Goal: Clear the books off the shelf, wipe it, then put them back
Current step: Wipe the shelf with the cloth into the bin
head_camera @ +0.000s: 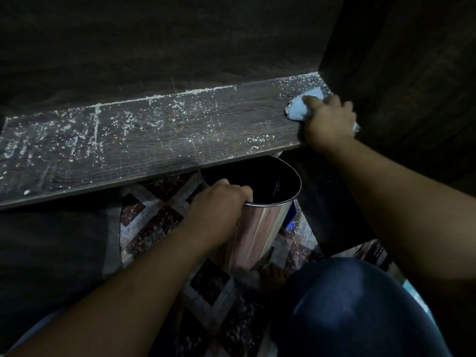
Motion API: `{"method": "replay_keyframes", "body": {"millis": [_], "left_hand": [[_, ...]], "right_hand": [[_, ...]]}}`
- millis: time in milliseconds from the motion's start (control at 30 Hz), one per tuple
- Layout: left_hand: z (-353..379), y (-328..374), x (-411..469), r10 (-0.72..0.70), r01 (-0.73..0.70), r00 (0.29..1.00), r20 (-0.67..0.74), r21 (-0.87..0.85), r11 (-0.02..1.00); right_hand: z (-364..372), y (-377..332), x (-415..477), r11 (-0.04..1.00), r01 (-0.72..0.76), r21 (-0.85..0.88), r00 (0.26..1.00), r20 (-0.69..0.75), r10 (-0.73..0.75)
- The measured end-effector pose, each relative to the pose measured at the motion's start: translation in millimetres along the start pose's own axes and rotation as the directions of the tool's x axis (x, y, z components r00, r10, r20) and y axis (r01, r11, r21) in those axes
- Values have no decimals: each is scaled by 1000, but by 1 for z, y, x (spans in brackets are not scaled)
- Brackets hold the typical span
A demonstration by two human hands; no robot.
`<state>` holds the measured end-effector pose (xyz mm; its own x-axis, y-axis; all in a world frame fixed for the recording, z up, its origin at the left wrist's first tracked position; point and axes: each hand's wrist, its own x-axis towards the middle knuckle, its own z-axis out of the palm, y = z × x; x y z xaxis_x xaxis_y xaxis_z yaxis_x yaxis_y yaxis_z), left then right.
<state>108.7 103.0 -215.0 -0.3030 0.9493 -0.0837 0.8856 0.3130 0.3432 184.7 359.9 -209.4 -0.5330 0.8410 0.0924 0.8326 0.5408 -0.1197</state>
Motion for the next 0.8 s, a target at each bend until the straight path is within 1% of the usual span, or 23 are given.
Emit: {"method": "replay_keyframes", "body": {"millis": [67,133,233,300,367,433,467,533,600,633,800], "left_hand": [[1,0,0,3,-3,1000,-4,9,1000],[1,0,-1,3,-3,1000,-11,10,1000],[2,0,-1,1,-1,1000,10,15,1000],[2,0,-1,11,-11,1000,18,22,1000],[2,-1,-2,10,-11,1000,23,18,1000],[0,-2,-4,10,-11,999,31,1,1000],[0,-3,-4,15,-15,999,34,-2,1000],[0,-5,-5,30,-30,999,24,-1,1000],[0,-7,-7,42,-42,999,13,0,999],[1,-8,-8,47,-47,999,17,0,999],[-1,-11,-12,58,-58,998,40,-19,998]], "right_hand": [[6,-24,-14,997,57,42,998,-13,-57],[9,-48,-28,984,165,73,986,-9,-165],[12,-71,-41,926,327,188,944,-13,-330],[7,-71,-42,897,378,228,925,-57,-375],[-1,-57,-32,918,356,178,934,-114,-340],[-9,-38,-16,955,276,110,955,-142,-260],[-12,-28,-8,968,230,98,968,-125,-217],[-10,-11,4,980,172,95,985,-32,-170],[-3,-8,10,979,184,83,980,62,-189],[-1,-11,11,975,205,84,974,82,-212],[2,-44,3,928,362,93,921,121,-371]]}}
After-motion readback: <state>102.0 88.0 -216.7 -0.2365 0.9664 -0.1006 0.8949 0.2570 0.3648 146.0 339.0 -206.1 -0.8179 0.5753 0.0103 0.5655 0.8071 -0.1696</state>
